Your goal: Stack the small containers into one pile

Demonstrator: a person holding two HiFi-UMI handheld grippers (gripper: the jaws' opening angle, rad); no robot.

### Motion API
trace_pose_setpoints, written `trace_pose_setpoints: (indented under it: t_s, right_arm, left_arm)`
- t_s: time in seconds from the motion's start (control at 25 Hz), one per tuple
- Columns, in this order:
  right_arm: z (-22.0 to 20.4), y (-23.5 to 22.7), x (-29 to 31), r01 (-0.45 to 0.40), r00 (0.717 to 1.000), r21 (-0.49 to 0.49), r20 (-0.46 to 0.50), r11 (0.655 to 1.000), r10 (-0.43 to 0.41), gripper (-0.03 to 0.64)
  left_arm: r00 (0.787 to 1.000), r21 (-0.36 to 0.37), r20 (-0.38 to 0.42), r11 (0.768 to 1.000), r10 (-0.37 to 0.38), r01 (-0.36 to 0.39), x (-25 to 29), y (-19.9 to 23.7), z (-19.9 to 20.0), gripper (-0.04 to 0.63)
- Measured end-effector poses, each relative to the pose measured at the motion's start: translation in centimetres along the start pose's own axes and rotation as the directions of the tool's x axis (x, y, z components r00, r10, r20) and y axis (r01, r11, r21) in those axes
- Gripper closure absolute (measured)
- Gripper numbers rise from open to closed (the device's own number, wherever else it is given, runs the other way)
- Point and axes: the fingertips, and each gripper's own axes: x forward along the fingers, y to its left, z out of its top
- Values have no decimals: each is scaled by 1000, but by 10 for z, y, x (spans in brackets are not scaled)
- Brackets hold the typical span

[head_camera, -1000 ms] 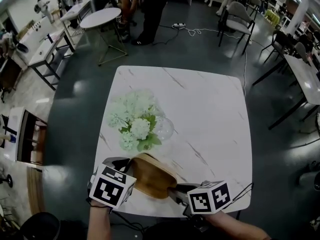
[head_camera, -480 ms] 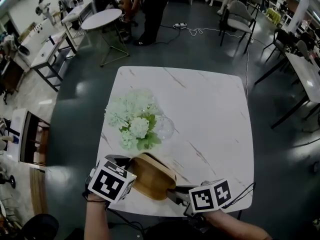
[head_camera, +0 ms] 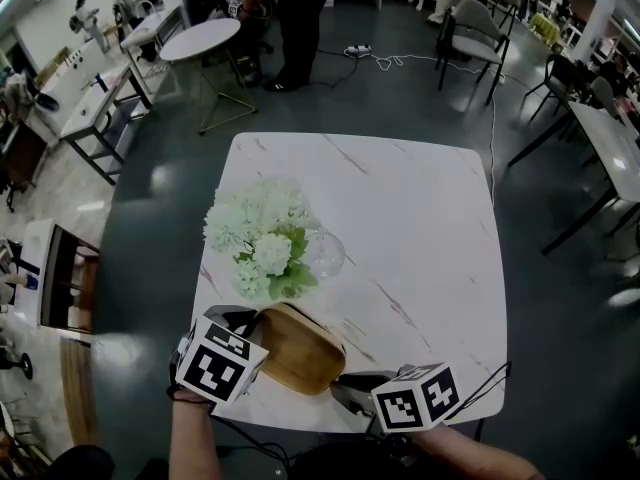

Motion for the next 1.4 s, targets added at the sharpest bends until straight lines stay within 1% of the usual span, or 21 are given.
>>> trace_pose_setpoints:
  t_s: [0.12, 0.24, 0.4, 0.48, 0.52, 0.6, 0.68, 0.76, 0.88, 0.92, 1.0, 1.16, 1.24, 1.32, 1.4]
  right_arm:
    - [7, 0, -5, 35, 999, -73, 17, 997, -34, 531]
    - [14, 2, -9, 62, 998, -137, 37, 989, -57, 522]
    - [27, 2, -16, 122, 991, -237, 88, 964, -104, 527]
    - [34, 2, -19, 146, 987, -280, 110, 949, -119, 529]
    - [37, 2, -21, 152, 985, -294, 118, 943, -122, 529]
    - [43, 2, -22, 155, 984, -307, 129, 939, -120, 531]
    - [48, 2, -22, 153, 984, -313, 140, 937, -114, 538]
    - [53, 3, -22, 160, 981, -330, 162, 931, -111, 557]
    - [61, 9, -24, 174, 969, -381, 230, 908, -89, 616]
    - [63, 13, -25, 174, 965, -397, 251, 901, -76, 617]
    - [66, 21, -25, 167, 957, -424, 285, 890, -44, 617]
    - [68, 35, -26, 163, 942, -466, 336, 869, 4, 617]
    - [68, 38, -27, 175, 935, -480, 355, 860, 9, 617]
    - [67, 40, -28, 195, 928, -498, 372, 845, 5, 617]
    - [65, 41, -29, 215, 924, -520, 383, 827, 1, 617]
  left_arm:
    - [997, -17, 65, 999, 31, -30, -5, 5, 5, 555]
    - [992, -39, 120, 999, 42, -38, -12, 8, 9, 514]
    - [982, -74, 170, 995, 82, -70, -21, 10, 8, 517]
    - [970, -110, 212, 990, 114, -92, -27, 13, 6, 533]
    - [962, -136, 241, 986, 129, -98, -31, 13, 5, 554]
    - [938, -196, 311, 976, 152, -93, -40, 12, 4, 586]
    - [906, -258, 388, 964, 170, -71, -47, 8, 3, 590]
    - [867, -311, 462, 949, 189, -41, -54, 3, 2, 591]
    - [797, -379, 562, 925, 219, 12, -65, -10, 2, 591]
    - [775, -394, 588, 919, 230, 26, -70, -15, 2, 591]
    - [740, -413, 622, 910, 254, 35, -77, -22, 1, 591]
    - [686, -444, 661, 895, 304, 32, -86, -32, -2, 592]
    - [664, -446, 671, 895, 329, 6, -91, -37, -1, 592]
    - [654, -435, 671, 900, 349, -34, -93, -45, -1, 592]
    - [649, -429, 666, 901, 367, -68, -93, -51, -2, 592]
